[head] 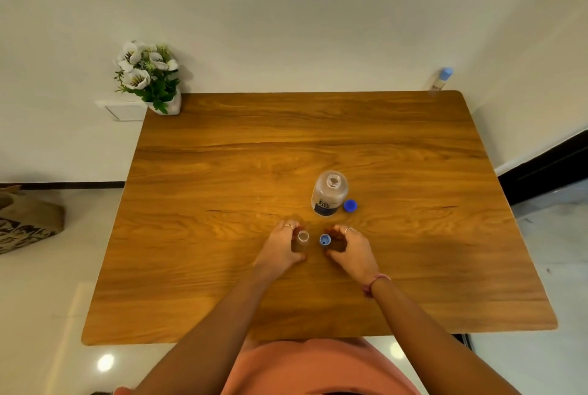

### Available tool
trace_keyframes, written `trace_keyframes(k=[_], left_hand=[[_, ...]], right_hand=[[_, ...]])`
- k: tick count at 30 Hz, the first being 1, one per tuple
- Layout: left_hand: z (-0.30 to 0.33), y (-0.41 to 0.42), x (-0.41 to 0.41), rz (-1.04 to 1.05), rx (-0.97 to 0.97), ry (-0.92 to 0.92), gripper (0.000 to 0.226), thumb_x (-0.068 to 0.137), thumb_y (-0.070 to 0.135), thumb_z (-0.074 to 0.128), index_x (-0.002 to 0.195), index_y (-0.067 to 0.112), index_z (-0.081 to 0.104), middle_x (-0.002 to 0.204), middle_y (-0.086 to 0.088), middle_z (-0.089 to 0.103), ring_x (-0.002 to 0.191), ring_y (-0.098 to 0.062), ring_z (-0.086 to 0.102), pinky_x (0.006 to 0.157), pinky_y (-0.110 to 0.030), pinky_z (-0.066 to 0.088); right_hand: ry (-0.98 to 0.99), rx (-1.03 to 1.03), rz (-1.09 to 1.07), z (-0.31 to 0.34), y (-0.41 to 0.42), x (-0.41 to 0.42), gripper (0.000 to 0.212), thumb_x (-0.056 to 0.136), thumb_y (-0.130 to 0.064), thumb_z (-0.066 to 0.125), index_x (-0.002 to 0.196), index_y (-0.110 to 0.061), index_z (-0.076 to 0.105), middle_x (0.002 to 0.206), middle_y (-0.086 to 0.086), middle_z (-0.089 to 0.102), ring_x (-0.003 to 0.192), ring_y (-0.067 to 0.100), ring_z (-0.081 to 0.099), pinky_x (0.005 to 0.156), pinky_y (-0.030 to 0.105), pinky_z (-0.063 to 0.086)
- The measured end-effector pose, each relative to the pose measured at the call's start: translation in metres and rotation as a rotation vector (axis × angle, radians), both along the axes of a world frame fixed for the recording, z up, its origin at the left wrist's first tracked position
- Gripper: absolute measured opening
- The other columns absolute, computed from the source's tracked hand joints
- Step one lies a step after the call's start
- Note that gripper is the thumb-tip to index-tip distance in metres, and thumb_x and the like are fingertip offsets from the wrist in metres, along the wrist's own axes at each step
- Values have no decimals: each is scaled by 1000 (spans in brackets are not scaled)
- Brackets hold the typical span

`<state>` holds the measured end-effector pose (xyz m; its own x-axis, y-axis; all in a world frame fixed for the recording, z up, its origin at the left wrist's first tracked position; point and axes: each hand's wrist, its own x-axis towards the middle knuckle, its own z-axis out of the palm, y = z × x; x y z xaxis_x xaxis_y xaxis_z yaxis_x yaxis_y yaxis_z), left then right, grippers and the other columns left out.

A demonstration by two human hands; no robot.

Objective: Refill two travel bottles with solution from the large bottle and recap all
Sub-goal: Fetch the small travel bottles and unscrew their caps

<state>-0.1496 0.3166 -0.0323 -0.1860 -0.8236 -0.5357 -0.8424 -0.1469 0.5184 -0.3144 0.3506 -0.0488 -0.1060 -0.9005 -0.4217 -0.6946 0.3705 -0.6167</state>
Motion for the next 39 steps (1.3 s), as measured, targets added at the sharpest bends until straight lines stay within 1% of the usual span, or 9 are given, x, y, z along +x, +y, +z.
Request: trace_keyframes(k=[5, 10, 15, 19, 21, 25, 29, 36, 39], left_hand=[[11, -15, 21, -103, 92, -10, 71, 78, 6, 70, 138, 21, 37, 137, 1, 43, 119, -14, 46, 98, -27, 45], [35, -54, 31, 11, -69, 49, 43, 83, 7, 67, 123, 16, 53, 123, -1, 57, 99, -11, 55, 80, -23, 46], [72, -103, -4, 187, -284, 195, 23, 86, 11, 65, 108, 14, 62, 104, 0, 64, 95, -18, 62, 78, -24, 43], [90, -137, -47, 209, -337, 279, 20, 86, 13, 65, 106, 15, 63, 101, 1, 65, 91, -15, 64, 79, -28, 49], [98, -151, -67, 201, -339, 307, 20, 87, 12, 64, 107, 13, 63, 102, 0, 66, 90, -15, 63, 79, -29, 50], [104, -176, -100, 220, -346, 335, 19, 87, 13, 64, 106, 12, 64, 99, 0, 65, 87, -13, 61, 71, -17, 45], [106, -191, -121, 250, -325, 338, 19, 87, 13, 64, 107, 12, 65, 99, 0, 65, 89, -14, 61, 77, -23, 45], [106, -199, -124, 269, -282, 332, 15, 87, 13, 64, 101, 16, 65, 103, -2, 67, 96, -18, 63, 86, -34, 50], [109, -200, -118, 284, -300, 327, 14, 87, 13, 64, 100, 17, 65, 104, -1, 67, 94, -17, 63, 81, -28, 51]], right_hand=[[-107, 49, 48, 9, -3, -25, 49, 78, -4, 70, 123, -16, 54, 119, -3, 58, 101, 5, 53, 86, 15, 44], [-167, -93, -73, 29, -21, -72, 29, 85, 1, 59, 108, -16, 60, 105, -3, 62, 95, 8, 59, 79, 14, 46], [-137, -216, -221, 48, -80, -139, 26, 89, -3, 56, 113, -13, 60, 109, -1, 62, 99, 10, 58, 86, 21, 47], [-60, -326, -306, 62, -139, -191, 25, 90, -11, 58, 115, -10, 58, 107, 2, 62, 92, 9, 56, 69, 11, 41], [-12, -378, -341, 64, -166, -213, 27, 90, -13, 59, 117, -10, 58, 111, 4, 61, 94, 12, 58, 72, 13, 42], [132, -441, -356, 66, -222, -254, 33, 90, -15, 56, 123, -10, 55, 123, 11, 53, 104, 24, 56, 89, 28, 45], [320, -427, -313, 70, -273, -284, 34, 92, -19, 54, 126, -14, 55, 131, 12, 44, 106, 29, 55, 88, 27, 41], [499, -270, -100, 58, -327, -308, 43, 91, -12, 55, 133, -7, 47, 137, 14, 34, 112, 40, 50, 97, 43, 42], [528, -243, -67, 50, -332, -313, 41, 91, -10, 54, 131, -1, 47, 137, 16, 33, 110, 40, 52, 99, 43, 41]])
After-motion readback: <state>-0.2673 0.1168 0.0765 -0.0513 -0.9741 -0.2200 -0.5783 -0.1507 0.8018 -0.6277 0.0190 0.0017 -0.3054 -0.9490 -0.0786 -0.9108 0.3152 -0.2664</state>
